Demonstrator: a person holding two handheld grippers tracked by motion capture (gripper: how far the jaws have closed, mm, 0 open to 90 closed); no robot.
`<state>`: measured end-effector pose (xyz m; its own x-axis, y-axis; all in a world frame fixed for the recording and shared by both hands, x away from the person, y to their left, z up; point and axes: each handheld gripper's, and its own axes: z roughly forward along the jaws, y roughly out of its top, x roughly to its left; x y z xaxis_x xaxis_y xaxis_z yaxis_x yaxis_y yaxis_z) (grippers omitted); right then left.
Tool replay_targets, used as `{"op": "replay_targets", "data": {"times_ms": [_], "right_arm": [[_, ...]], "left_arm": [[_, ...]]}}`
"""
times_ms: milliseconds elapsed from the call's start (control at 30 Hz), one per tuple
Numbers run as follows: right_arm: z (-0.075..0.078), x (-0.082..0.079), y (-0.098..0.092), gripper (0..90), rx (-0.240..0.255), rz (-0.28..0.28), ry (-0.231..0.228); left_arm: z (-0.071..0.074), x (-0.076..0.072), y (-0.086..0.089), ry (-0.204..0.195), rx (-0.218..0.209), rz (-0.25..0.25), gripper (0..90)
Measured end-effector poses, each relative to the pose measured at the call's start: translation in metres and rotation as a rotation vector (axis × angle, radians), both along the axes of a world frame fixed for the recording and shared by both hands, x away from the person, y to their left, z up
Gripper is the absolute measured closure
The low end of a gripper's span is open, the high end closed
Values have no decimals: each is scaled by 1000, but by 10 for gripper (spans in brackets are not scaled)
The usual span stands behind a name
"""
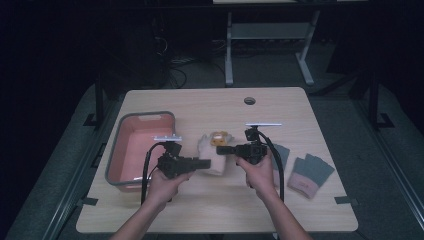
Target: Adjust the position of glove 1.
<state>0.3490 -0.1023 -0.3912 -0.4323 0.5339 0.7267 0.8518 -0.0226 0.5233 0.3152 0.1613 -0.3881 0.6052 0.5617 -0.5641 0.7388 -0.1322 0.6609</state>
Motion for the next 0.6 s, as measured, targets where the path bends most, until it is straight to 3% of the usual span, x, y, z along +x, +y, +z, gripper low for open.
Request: {"op": "replay_targets", "data": {"times_ms": [600], "right_arm": [[35,16,22,841,9,25,-38]], "left_arm": [[30,13,26,-19,-39,10,672]]}}
